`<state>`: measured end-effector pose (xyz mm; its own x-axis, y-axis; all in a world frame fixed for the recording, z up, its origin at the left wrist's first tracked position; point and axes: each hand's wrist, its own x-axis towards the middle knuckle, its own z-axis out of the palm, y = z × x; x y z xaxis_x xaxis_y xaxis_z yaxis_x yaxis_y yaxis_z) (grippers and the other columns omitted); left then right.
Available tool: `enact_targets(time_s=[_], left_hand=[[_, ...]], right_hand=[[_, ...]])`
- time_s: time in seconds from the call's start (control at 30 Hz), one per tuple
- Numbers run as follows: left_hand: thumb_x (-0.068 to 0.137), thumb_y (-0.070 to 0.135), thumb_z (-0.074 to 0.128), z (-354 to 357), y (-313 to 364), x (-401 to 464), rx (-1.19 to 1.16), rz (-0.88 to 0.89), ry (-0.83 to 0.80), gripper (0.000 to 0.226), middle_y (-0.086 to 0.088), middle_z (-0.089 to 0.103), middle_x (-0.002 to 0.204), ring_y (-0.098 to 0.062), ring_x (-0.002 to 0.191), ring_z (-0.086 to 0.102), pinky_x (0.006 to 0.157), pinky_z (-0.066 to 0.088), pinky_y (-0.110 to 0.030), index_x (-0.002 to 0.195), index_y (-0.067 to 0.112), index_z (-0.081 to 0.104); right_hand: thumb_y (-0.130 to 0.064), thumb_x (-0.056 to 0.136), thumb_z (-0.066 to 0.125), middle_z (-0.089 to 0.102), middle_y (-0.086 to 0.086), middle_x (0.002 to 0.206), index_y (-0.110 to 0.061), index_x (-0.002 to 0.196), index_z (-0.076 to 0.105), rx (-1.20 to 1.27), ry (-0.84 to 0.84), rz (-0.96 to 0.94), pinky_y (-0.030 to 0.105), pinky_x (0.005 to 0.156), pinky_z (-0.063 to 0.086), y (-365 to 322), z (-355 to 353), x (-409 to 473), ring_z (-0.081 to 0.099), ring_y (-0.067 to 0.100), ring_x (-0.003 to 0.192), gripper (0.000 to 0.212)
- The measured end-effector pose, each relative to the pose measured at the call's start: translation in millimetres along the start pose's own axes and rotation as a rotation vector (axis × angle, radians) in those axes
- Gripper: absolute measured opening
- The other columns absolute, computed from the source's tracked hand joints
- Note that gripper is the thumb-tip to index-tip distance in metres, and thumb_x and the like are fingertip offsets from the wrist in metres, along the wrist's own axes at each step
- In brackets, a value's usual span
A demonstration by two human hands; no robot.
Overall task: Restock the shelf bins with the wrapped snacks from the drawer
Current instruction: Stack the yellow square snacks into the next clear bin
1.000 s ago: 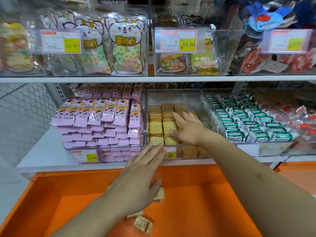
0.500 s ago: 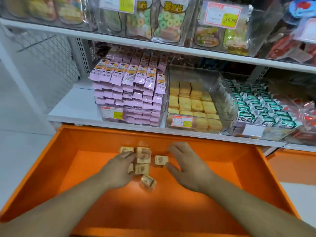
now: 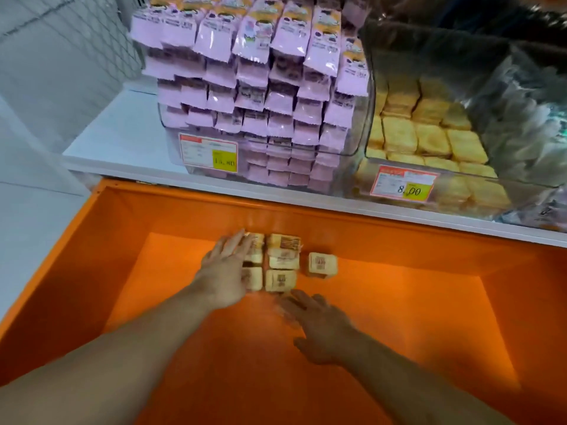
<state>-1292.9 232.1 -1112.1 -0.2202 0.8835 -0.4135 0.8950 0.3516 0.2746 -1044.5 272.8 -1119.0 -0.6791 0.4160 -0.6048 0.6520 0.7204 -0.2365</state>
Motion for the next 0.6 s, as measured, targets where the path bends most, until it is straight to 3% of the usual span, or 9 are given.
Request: enact_targets(time_s=[0.07, 0.13, 0.23, 0.33, 0.4, 0.5, 0.6], left_hand=[[0.096, 0.040, 0.062, 7, 0, 12, 0.005, -0.025, -0.023, 0.101, 0.013, -0.019, 0.171, -0.028, 0.160, -0.007, 0.128, 0.016, -0.050, 0.165, 0.033, -0.012], [0.093, 0.038, 0.063, 14, 1, 18, 0.039, -0.029, 0.036, 0.099, 0.007, -0.006, 0.171, -0.032, 0.157, 0.007, 0.125, 0.025, -0.048, 0.166, 0.028, -0.005], [0.091, 0.030, 0.068, 19, 2, 24, 0.134, -0.042, 0.183, 0.086, -0.003, 0.023, 0.155, -0.032, 0.137, 0.032, 0.111, 0.041, -0.044, 0.162, 0.024, 0.020], [0.095, 0.024, 0.064, 19, 3, 23, 0.203, -0.061, 0.233, 0.055, -0.008, 0.039, 0.141, -0.031, 0.127, 0.041, 0.100, 0.047, -0.043, 0.147, 0.024, 0.044], [0.096, 0.026, 0.065, 18, 3, 17, 0.195, -0.088, 0.199, 0.052, -0.011, 0.044, 0.138, -0.033, 0.127, 0.044, 0.100, 0.048, -0.044, 0.144, 0.020, 0.046], [0.095, 0.031, 0.066, 7, 8, 1, 0.078, -0.066, 0.182, 0.051, -0.011, 0.047, 0.134, -0.031, 0.127, 0.048, 0.098, 0.052, -0.042, 0.138, 0.013, 0.047], [0.097, 0.030, 0.066, -17, 21, -22, -0.162, -0.014, 0.092, 0.039, -0.003, 0.054, 0.119, -0.018, 0.101, 0.062, 0.074, 0.054, -0.029, 0.125, 0.019, 0.041]], right_hand=[[-0.035, 0.102, 0.062, -0.004, -0.009, 0.172, -0.049, 0.161, -0.005, 0.029, 0.009, -0.009, 0.058, 0.112, 0.043, 6, 6, 4, 0.022, 0.038, 0.152, 0.090], [-0.028, 0.102, 0.062, 0.003, -0.008, 0.170, -0.048, 0.159, 0.009, 0.078, 0.058, -0.011, 0.052, 0.106, 0.049, 10, 10, 8, 0.032, 0.036, 0.147, 0.080], [-0.020, 0.102, 0.062, 0.019, -0.005, 0.161, -0.045, 0.145, 0.028, 0.121, 0.127, 0.011, 0.044, 0.090, 0.055, 11, 15, 15, 0.048, 0.032, 0.132, 0.060], [-0.024, 0.103, 0.062, 0.035, -0.003, 0.145, -0.045, 0.140, 0.034, 0.208, 0.163, 0.075, 0.036, 0.075, 0.050, 13, 16, 18, 0.057, 0.027, 0.117, 0.051], [-0.034, 0.102, 0.065, 0.046, -0.004, 0.132, -0.043, 0.142, 0.040, 0.323, 0.194, 0.108, 0.035, 0.078, 0.051, 17, 10, 14, 0.059, 0.022, 0.110, 0.048], [-0.032, 0.095, 0.071, 0.054, -0.006, 0.126, -0.039, 0.140, 0.046, 0.482, 0.190, 0.157, 0.036, 0.072, 0.057, 22, -11, 2, 0.062, 0.016, 0.100, 0.053], [-0.023, 0.089, 0.076, 0.057, -0.008, 0.124, -0.034, 0.139, 0.050, 0.628, 0.178, 0.176, 0.031, 0.063, 0.059, 20, -45, -15, 0.066, 0.013, 0.095, 0.058]])
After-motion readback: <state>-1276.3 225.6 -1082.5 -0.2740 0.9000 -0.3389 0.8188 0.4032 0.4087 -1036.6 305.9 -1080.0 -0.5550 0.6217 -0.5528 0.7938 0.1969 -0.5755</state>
